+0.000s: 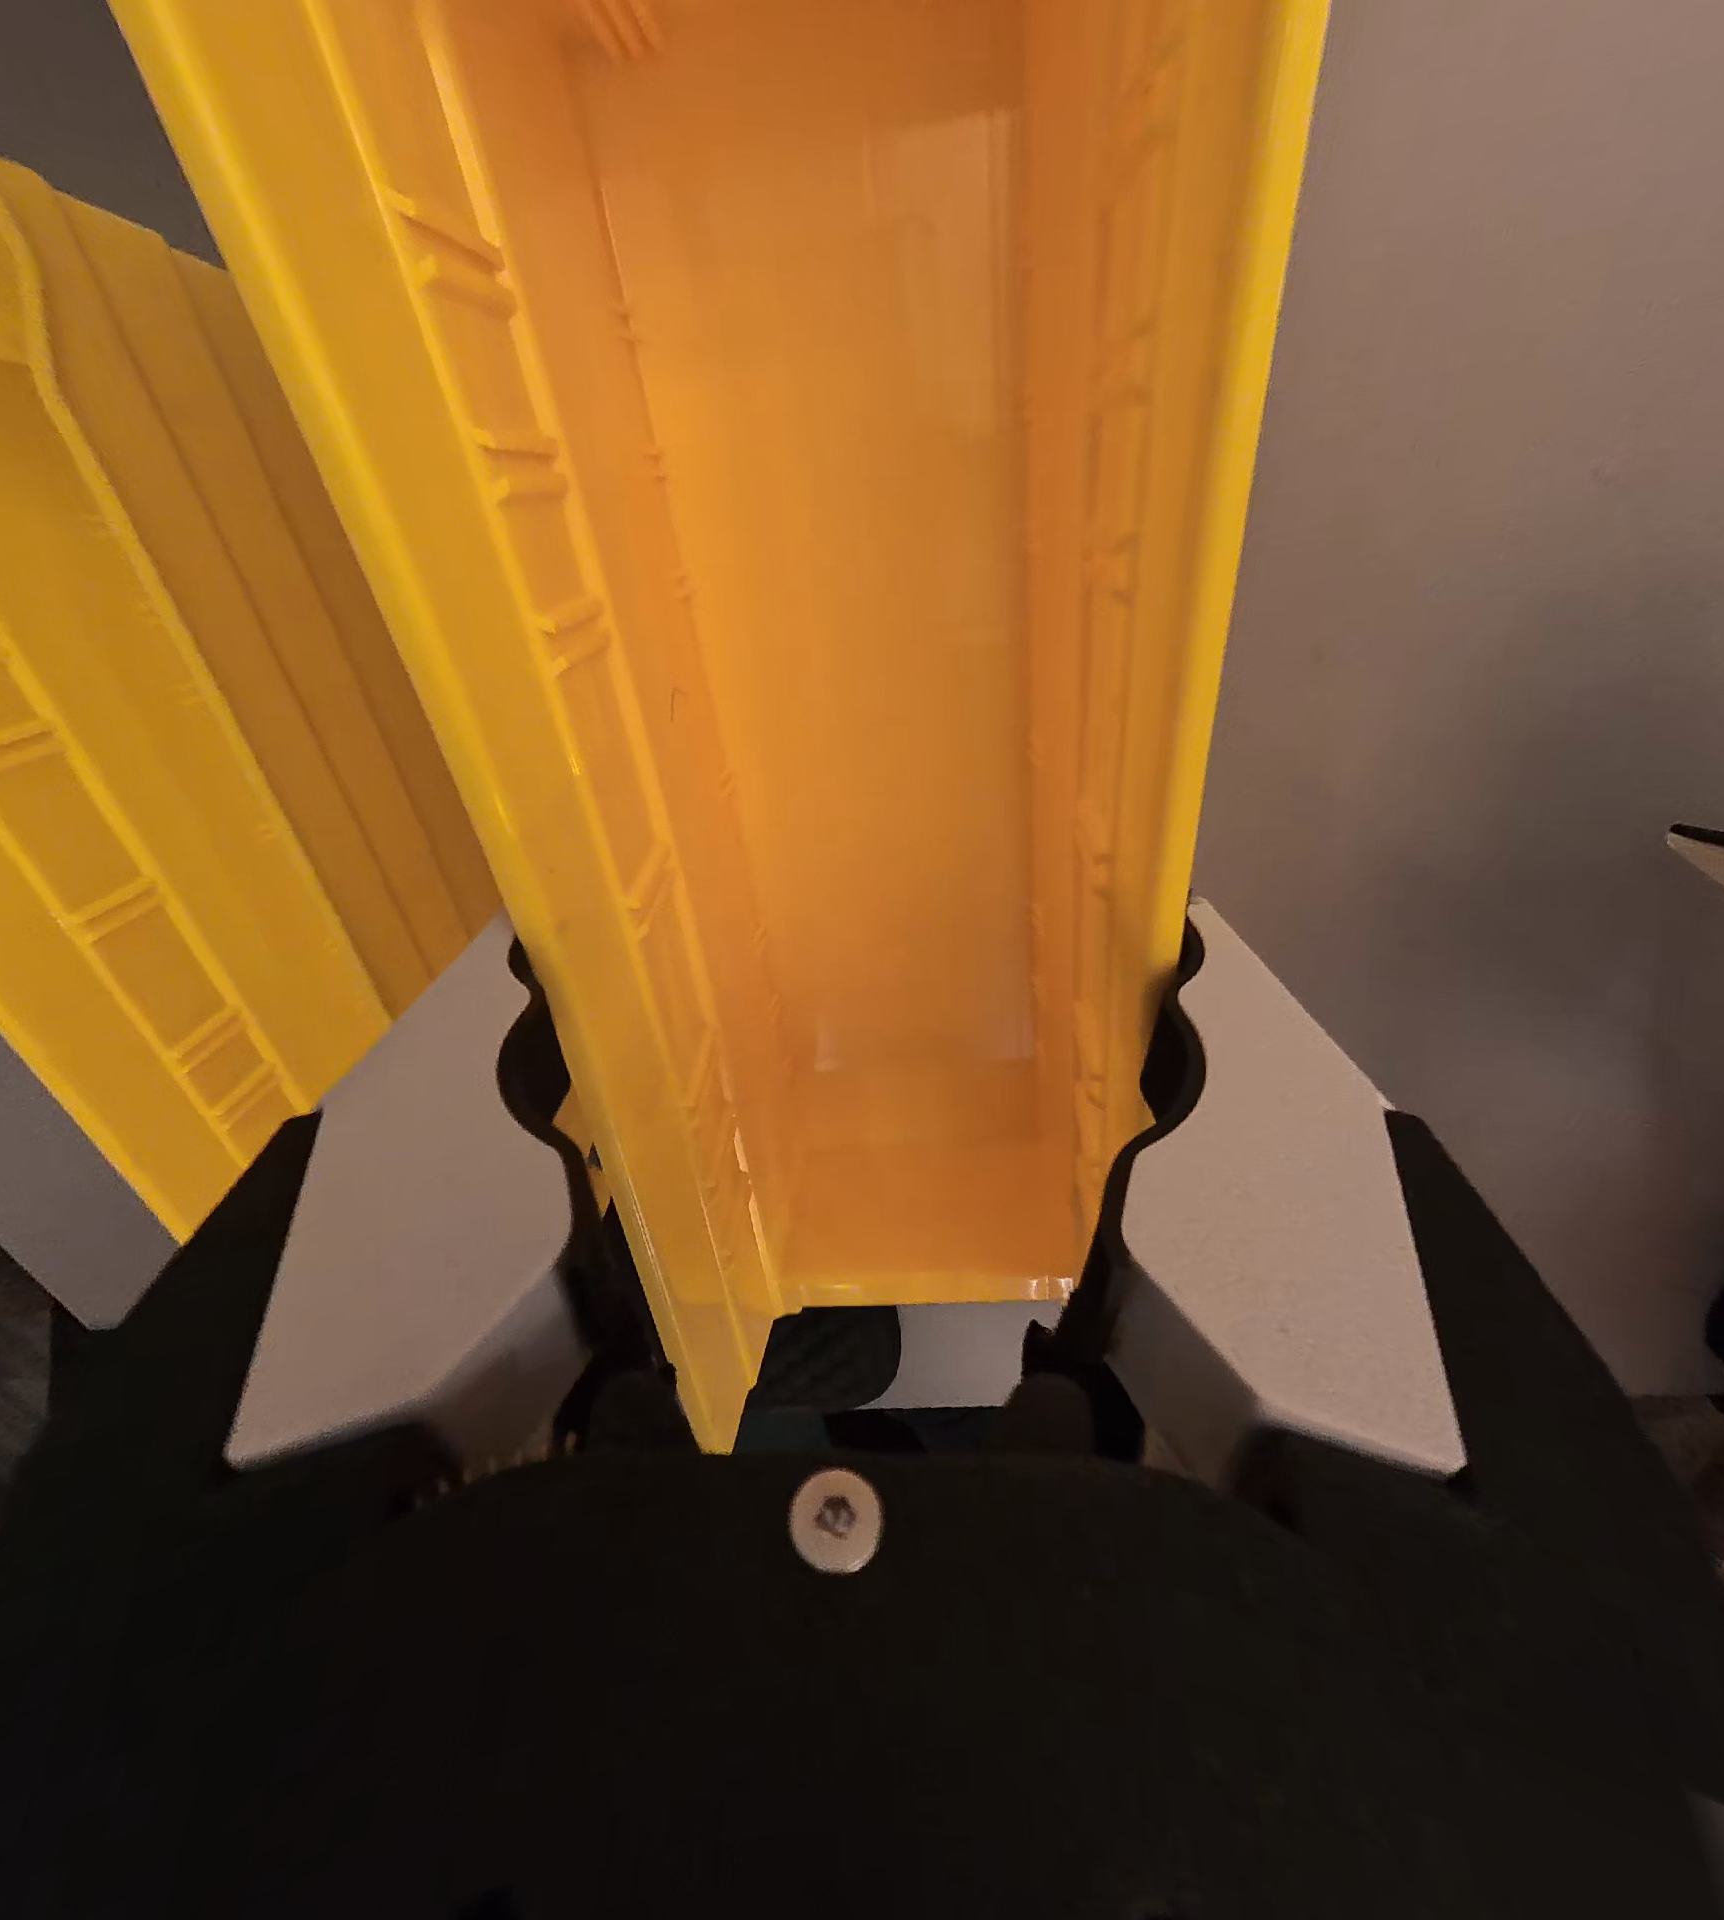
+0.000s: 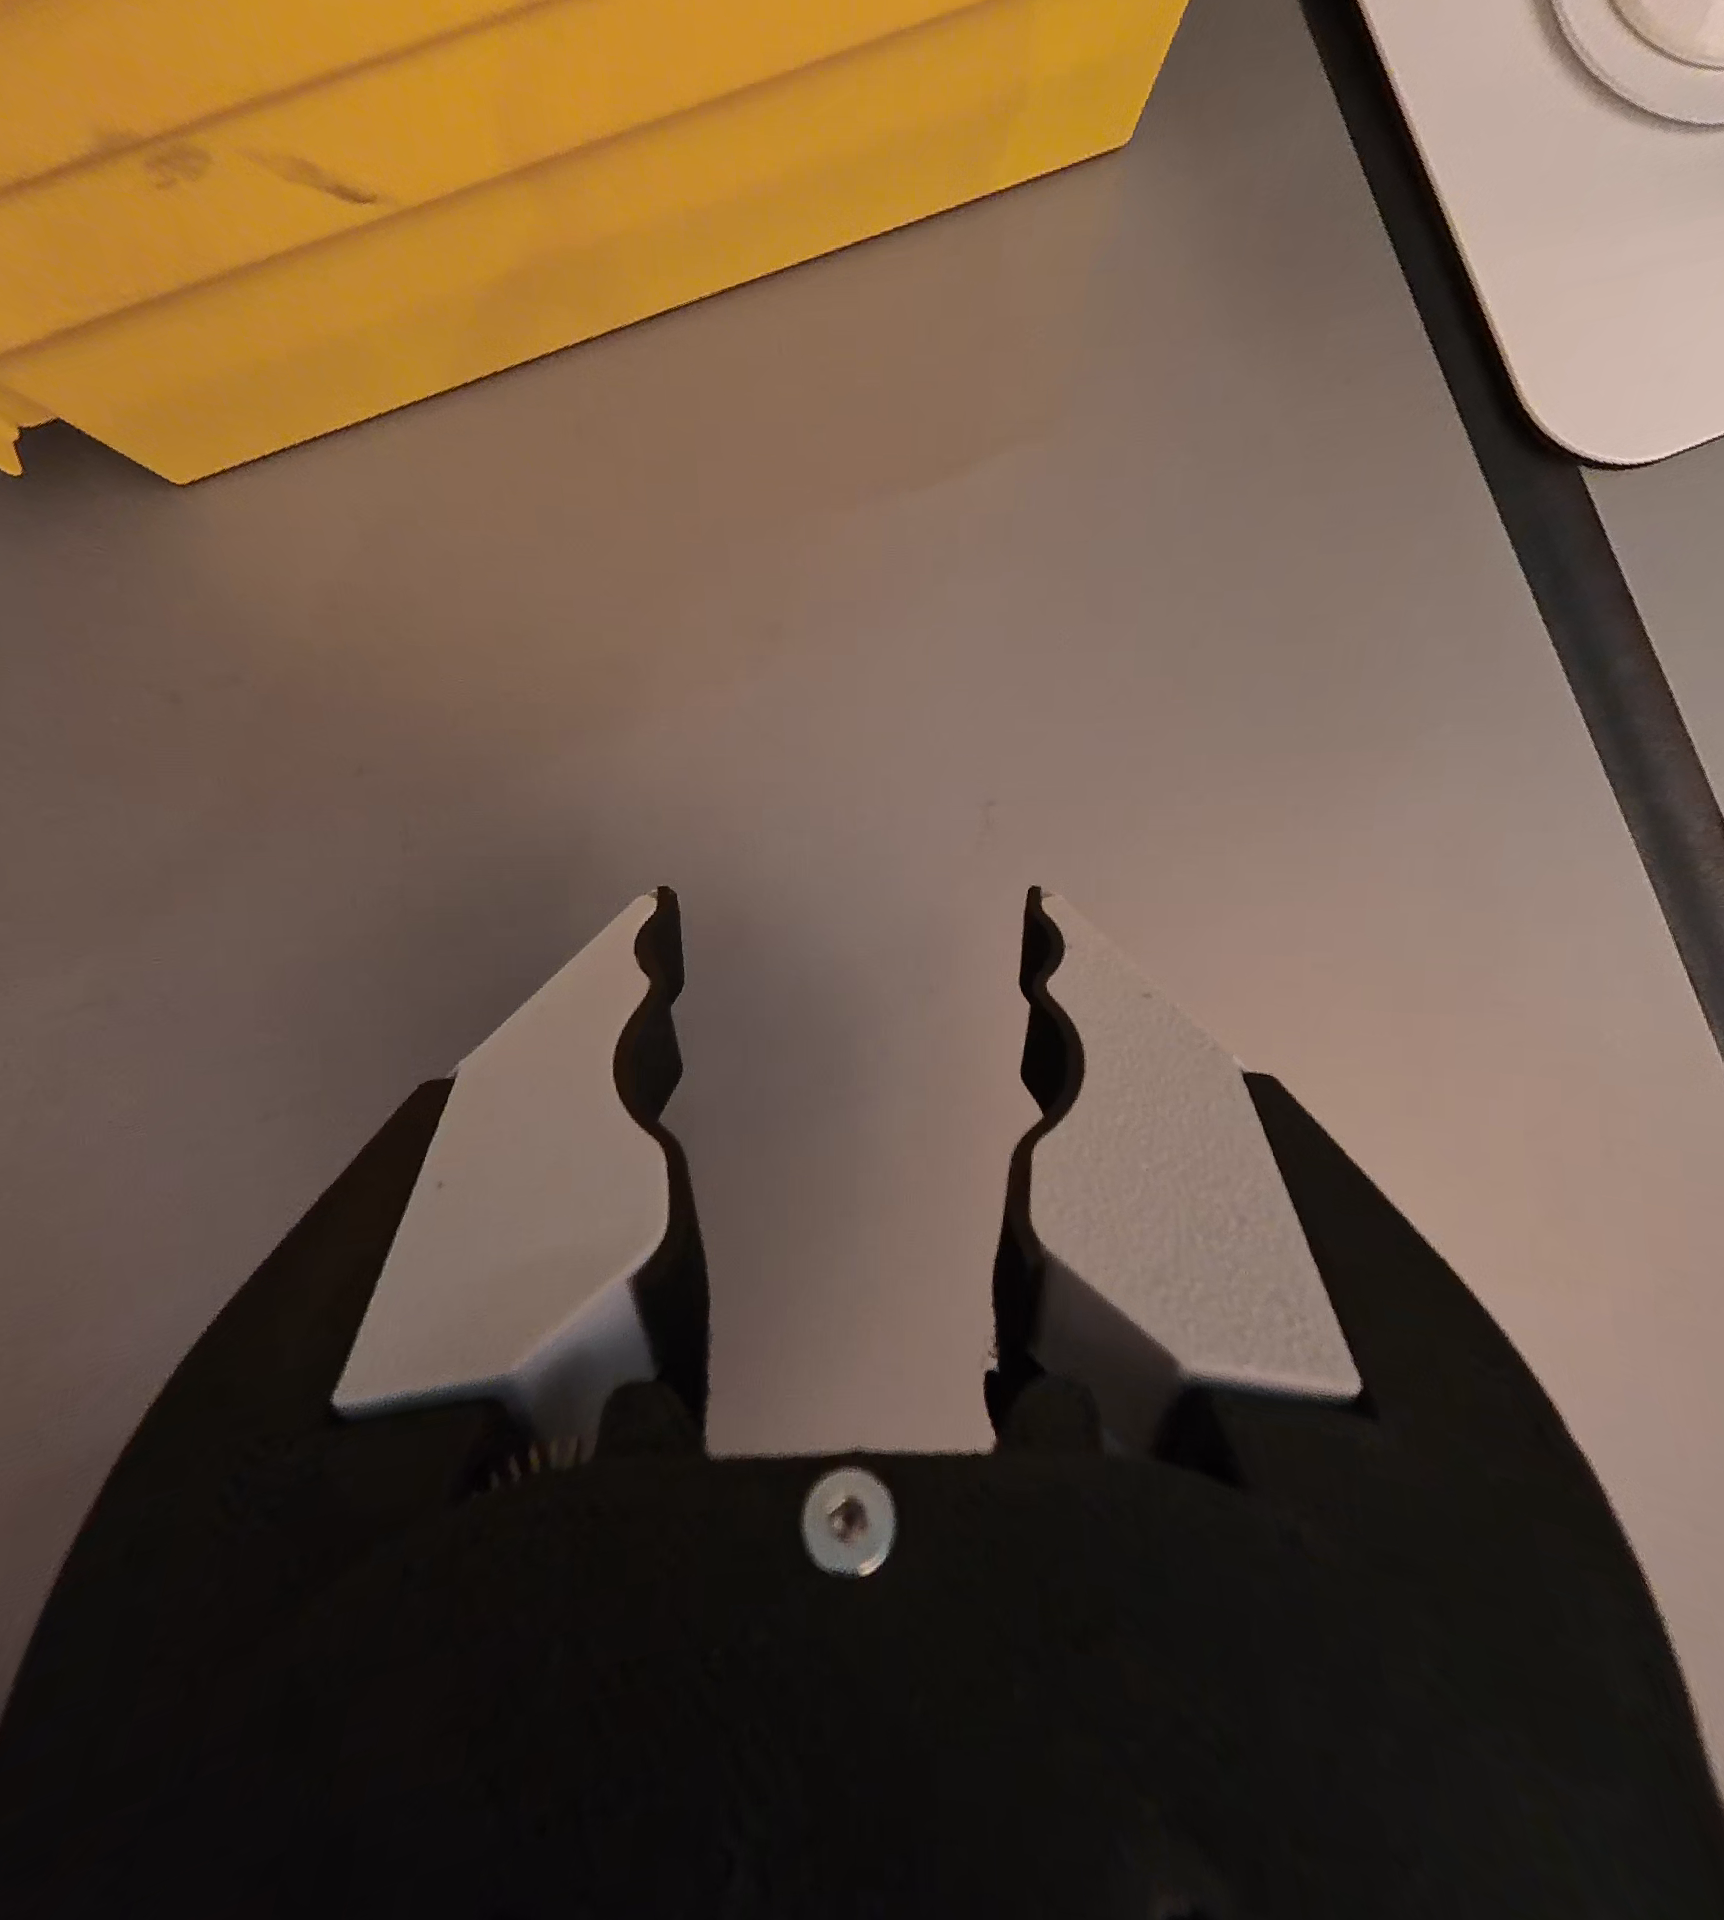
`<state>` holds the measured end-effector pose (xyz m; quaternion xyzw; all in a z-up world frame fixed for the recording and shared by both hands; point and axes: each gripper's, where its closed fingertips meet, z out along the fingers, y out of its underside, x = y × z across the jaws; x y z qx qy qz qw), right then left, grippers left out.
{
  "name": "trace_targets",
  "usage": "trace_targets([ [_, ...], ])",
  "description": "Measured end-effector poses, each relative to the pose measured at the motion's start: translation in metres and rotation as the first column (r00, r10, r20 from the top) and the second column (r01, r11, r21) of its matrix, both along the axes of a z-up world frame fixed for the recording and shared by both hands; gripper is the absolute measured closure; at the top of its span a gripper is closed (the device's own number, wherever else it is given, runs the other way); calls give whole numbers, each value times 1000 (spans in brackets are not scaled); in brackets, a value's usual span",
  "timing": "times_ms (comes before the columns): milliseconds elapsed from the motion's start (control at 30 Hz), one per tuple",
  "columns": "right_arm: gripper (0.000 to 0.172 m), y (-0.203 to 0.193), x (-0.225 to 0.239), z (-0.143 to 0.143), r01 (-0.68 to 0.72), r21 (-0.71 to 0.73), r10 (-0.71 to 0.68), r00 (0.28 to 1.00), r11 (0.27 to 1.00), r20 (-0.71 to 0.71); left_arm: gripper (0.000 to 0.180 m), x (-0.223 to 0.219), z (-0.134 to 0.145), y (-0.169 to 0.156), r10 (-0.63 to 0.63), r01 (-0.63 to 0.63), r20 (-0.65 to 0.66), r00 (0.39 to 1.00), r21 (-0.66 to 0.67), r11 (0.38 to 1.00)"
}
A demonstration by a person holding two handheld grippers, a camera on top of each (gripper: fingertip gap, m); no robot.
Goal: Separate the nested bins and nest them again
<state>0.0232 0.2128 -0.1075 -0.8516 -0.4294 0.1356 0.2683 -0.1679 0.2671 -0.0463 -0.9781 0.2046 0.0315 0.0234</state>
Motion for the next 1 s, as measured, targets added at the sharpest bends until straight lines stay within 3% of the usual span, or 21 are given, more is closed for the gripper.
trace_targets([
  [233, 105, 0, 1, 2, -1, 1, 1, 1000, 1000, -5, 65, 2, 19, 5, 9, -10, 28, 1000, 37, 999],
  [467, 105, -1, 17, 12, 33, 8, -33, 999, 999, -13, 63, 8, 67, 2, -9, 10, -8, 1000, 97, 995],
  [733, 105, -7, 73, 40, 161, 13, -159, 983, 987, -95, 61, 76, 111, -34, -152, 143, 54, 987, 145, 979],
  [833, 105, -21, 106, 38, 214, -40, -217, 972, 976, -88, 61, 104, 106, -49, -197, 183, 86, 977, 149, 972],
  [1000, 111, -45, 168, 40, 374, -119, -387, 913, 920, -130, 63, 136, 64, -65, -200, 180, 140, 970, 139, 974],
])
